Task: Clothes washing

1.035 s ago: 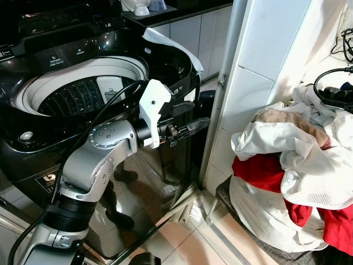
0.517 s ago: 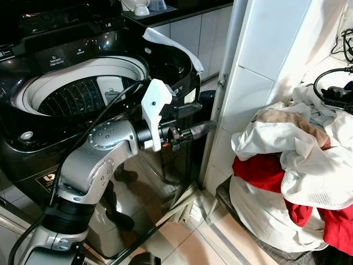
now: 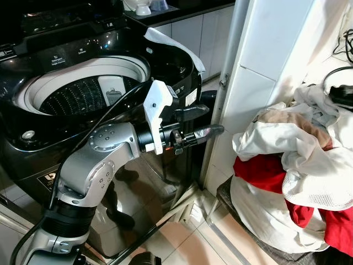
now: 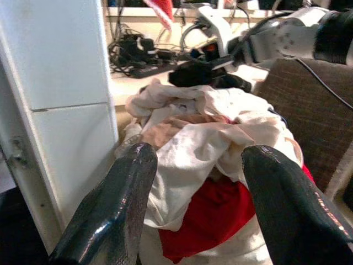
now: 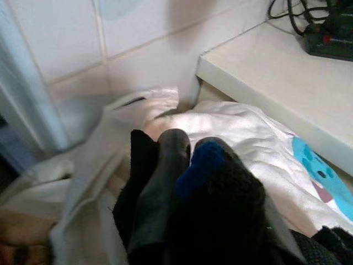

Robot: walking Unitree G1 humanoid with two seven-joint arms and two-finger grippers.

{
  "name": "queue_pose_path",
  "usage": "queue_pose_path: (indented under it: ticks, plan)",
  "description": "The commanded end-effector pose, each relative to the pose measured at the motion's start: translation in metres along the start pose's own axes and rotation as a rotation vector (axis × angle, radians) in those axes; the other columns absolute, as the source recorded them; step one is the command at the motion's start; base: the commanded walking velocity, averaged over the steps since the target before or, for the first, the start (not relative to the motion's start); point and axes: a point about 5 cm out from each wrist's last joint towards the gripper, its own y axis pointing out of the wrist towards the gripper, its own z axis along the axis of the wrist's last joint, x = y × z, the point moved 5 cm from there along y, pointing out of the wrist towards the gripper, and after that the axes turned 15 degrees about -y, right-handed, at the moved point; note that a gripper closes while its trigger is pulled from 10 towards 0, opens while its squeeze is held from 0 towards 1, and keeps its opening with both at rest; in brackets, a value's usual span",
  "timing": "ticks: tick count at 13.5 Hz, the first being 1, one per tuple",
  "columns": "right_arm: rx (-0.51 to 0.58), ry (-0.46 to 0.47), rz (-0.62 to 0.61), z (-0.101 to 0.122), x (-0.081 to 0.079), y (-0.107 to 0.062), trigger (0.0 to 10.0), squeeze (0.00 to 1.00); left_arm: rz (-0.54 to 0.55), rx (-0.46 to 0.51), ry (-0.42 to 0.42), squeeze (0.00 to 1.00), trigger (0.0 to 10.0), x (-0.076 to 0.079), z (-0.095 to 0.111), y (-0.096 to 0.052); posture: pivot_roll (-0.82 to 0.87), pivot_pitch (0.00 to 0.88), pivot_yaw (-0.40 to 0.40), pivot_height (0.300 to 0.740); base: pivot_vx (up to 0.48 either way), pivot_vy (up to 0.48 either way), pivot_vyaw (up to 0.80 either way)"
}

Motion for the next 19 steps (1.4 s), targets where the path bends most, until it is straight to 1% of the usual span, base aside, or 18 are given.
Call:
queue_pose_path:
  ticks: [1,2,3,4,5,6,7,8,9,10,12,13,14,15,16,17,18,19]
  plan:
    - [0.093,0.015,0.004,0.031,0.008,-0.008,0.0,0.00,0.020,0.037,0.034,0.00,10.0,-0.003,0.011,0.000,0.04,0.000,0.023,0.740,0.000,0.000,0.00]
    - [0.174,0.046,0.047,0.056,0.003,-0.012,0.0,0.00,0.075,0.082,0.048,0.00,10.0,-0.011,0.019,0.001,0.04,0.000,0.027,0.740,0.000,0.000,0.00]
    - [0.270,0.087,0.109,0.085,-0.005,-0.017,0.0,0.00,0.154,0.136,0.055,0.00,10.0,-0.024,0.031,0.003,0.03,0.000,0.029,0.740,0.000,0.000,0.00]
    - [0.357,0.097,0.170,0.114,-0.016,-0.025,0.0,0.00,0.220,0.193,0.097,0.00,10.0,-0.033,0.045,0.005,0.03,0.000,0.029,0.740,0.000,0.000,0.00]
    - [0.425,0.111,0.212,0.136,-0.023,-0.033,0.0,0.00,0.247,0.235,0.105,0.97,10.0,-0.036,0.055,0.007,0.03,0.000,0.028,0.740,0.000,0.000,0.00]
    - [0.453,0.124,0.230,0.144,-0.027,-0.036,0.0,0.00,0.249,0.251,0.095,1.00,10.0,-0.036,0.059,0.008,0.03,0.000,0.028,0.740,0.000,0.000,0.00]
    - [0.561,0.196,0.328,0.175,-0.045,-0.049,0.0,0.00,0.213,0.286,0.063,1.00,10.0,-0.029,0.069,0.014,0.03,0.000,0.025,0.740,0.000,0.000,0.00]
    - [0.617,0.260,0.420,0.193,-0.063,-0.057,0.0,0.00,0.192,0.310,0.039,1.00,10.0,-0.024,0.075,0.021,0.03,0.000,0.024,0.740,0.000,0.000,0.00]
    - [0.641,0.294,0.518,0.202,-0.087,-0.060,0.0,0.00,0.187,0.330,-0.002,1.00,10.0,-0.022,0.077,0.027,0.03,0.000,0.025,0.740,0.000,0.000,0.00]
    - [0.666,0.348,0.608,0.208,-0.112,-0.061,0.0,0.00,0.185,0.329,-0.013,1.00,10.0,-0.021,0.074,0.034,0.03,0.000,0.024,0.740,0.000,0.000,0.00]
    - [0.644,0.460,0.724,0.208,-0.155,-0.056,0.0,0.00,0.181,0.340,-0.032,1.00,10.0,-0.019,0.067,0.040,0.03,0.000,0.017,0.740,0.000,0.000,0.00]
    - [0.641,0.488,0.747,0.208,-0.160,-0.056,0.0,0.00,0.181,0.346,-0.037,1.00,10.0,-0.019,0.067,0.040,0.03,0.000,0.017,0.740,0.000,0.000,0.00]
    - [0.633,0.604,0.800,0.210,-0.172,-0.058,0.0,0.00,0.219,0.358,-0.018,1.00,10.0,-0.023,0.066,0.039,0.04,0.000,0.011,0.740,0.000,0.000,0.00]
    - [0.629,0.657,0.823,0.211,-0.176,-0.060,0.0,0.00,0.246,0.364,-0.004,1.00,10.0,-0.026,0.066,0.038,0.04,0.000,0.008,0.740,0.000,0.000,0.00]
    - [0.627,0.762,0.907,0.214,-0.187,-0.066,0.0,0.00,0.290,0.371,0.051,1.00,10.0,-0.031,0.066,0.035,0.04,0.000,0.006,0.740,0.000,0.000,0.00]
    - [0.624,0.818,0.964,0.215,-0.194,-0.071,0.0,0.00,0.299,0.381,0.066,0.90,10.0,-0.032,0.067,0.033,0.04,0.000,0.004,0.740,0.000,0.000,0.00]
    - [0.620,0.861,1.002,0.216,-0.199,-0.075,0.0,0.00,0.282,0.377,0.091,0.00,10.0,-0.029,0.067,0.034,0.04,0.000,-0.001,0.740,0.000,0.000,0.00]
    - [0.611,0.895,1.027,0.216,-0.202,-0.078,0.0,0.00,0.276,0.378,0.095,0.00,10.0,-0.028,0.067,0.034,0.04,0.000,-0.001,0.740,0.000,0.000,0.00]
